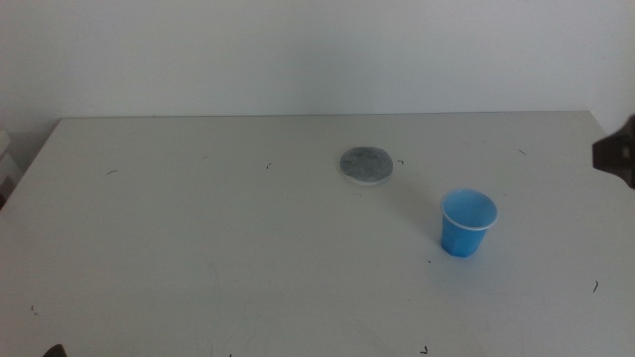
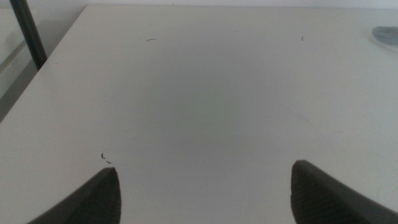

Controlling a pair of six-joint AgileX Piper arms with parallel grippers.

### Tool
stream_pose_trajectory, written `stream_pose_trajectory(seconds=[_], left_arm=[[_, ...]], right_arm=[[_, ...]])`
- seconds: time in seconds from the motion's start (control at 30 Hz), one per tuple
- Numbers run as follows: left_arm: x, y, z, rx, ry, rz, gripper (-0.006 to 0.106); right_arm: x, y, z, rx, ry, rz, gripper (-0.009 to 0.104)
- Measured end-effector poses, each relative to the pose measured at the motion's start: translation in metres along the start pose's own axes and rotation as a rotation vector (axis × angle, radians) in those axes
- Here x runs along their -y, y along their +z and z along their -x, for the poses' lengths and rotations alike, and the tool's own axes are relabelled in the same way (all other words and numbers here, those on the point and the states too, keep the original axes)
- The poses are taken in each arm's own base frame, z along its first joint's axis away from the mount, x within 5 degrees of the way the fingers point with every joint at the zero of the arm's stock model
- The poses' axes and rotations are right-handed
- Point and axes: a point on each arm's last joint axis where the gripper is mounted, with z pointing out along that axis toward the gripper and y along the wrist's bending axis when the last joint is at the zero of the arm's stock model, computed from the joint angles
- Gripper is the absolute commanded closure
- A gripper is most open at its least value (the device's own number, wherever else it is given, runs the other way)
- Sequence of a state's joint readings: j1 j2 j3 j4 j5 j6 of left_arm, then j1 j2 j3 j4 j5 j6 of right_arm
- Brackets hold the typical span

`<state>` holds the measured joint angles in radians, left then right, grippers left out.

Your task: Place an empty cup on a cup mat.

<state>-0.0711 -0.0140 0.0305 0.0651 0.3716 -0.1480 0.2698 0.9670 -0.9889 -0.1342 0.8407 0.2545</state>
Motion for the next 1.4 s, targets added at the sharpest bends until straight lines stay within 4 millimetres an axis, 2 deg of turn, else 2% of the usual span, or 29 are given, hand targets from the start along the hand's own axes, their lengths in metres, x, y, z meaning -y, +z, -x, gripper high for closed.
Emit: stream_pose_trajectory(seconds=[0.13, 0.23, 0.4, 0.6, 0.8, 1.0, 1.2, 1.4], left_arm=[[0.0, 0.0, 0.0, 0.0, 0.0, 0.0, -0.005], [0.0, 0.0, 0.0, 0.0, 0.0, 0.0, -0.005], [0.0, 0.0, 0.0, 0.0, 0.0, 0.0, -0.005], [0.0, 0.0, 0.0, 0.0, 0.0, 0.0, -0.005], [0.0, 0.0, 0.0, 0.0, 0.0, 0.0, -0.005], [0.0, 0.0, 0.0, 0.0, 0.0, 0.0, -0.005], [0.0, 0.0, 0.0, 0.0, 0.0, 0.0, -0.005], [0.0, 0.0, 0.0, 0.0, 0.0, 0.0, -0.005]], right_arm=[[-0.015, 0.021, 0.036, -0.116, 0.018, -0.007, 0.001], [-0.023, 0.038, 0.055, -0.187, 0.024, -0.018, 0.001], [-0.033, 0.069, 0.071, -0.258, 0.038, -0.012, 0.001], [-0.036, 0.113, 0.071, -0.361, 0.065, -0.017, 0.001], [-0.026, 0.156, 0.06, -0.467, 0.1, -0.055, 0.001], [-0.026, 0.194, 0.049, -0.51, 0.102, -0.062, 0.002], [-0.024, 0.228, 0.034, -0.572, 0.107, -0.077, 0.008], [-0.024, 0.252, 0.019, -0.632, 0.103, -0.091, 0.019]])
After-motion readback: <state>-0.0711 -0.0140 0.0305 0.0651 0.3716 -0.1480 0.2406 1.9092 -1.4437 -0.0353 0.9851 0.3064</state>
